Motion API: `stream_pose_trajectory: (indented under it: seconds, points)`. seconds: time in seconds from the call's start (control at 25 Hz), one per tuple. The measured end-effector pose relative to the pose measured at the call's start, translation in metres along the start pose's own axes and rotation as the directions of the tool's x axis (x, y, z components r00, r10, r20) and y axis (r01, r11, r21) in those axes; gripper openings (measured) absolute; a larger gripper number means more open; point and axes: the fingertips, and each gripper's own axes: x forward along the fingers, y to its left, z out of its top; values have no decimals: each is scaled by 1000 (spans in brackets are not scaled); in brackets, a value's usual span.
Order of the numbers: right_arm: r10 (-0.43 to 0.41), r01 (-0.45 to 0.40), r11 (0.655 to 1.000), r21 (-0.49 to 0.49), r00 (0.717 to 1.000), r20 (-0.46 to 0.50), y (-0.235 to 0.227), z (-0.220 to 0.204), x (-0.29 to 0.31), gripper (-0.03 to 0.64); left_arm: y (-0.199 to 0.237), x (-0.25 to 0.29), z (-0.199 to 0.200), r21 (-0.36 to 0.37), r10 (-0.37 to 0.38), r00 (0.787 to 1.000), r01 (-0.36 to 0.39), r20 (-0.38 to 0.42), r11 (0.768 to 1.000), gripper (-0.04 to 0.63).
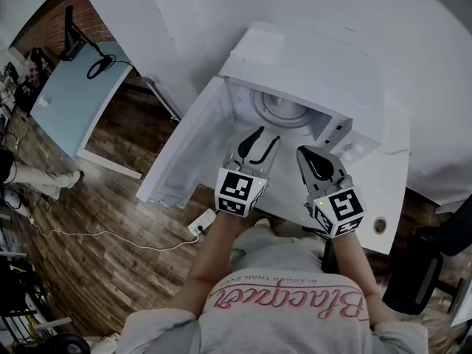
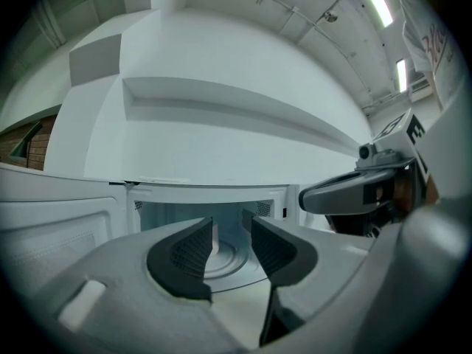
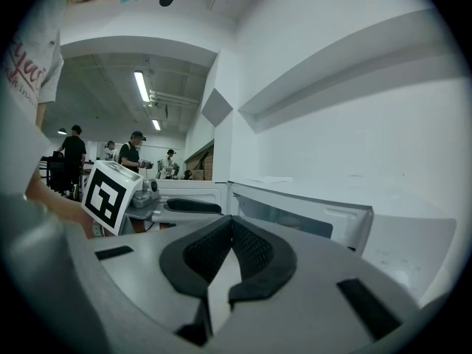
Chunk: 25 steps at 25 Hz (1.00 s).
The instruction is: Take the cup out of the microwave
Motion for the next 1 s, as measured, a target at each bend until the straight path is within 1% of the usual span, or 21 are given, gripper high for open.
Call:
stream_pose_trajectory:
  seconds: [0.4,0.56,0.72,1.0]
  points:
    - [-4,3,1000,13,1000,4,-10,-3,7,11,8,35,-14,18,-16,999,17,-28,1000,170]
    - [15,-15,1000,18,1000,-2,-15,-9,10,11,11,50,-20,19,0,1000,1,-30,1000,170]
    - [38,-38,999,8,999,-10,-20,-19,15,11,15,64,-29,5,14,999,-14,-35,1000,170]
    - [39,-38,999,25,999,-17,-31,-31,21,11,23,89,-44,5,30,998,-30,-57,1000,169]
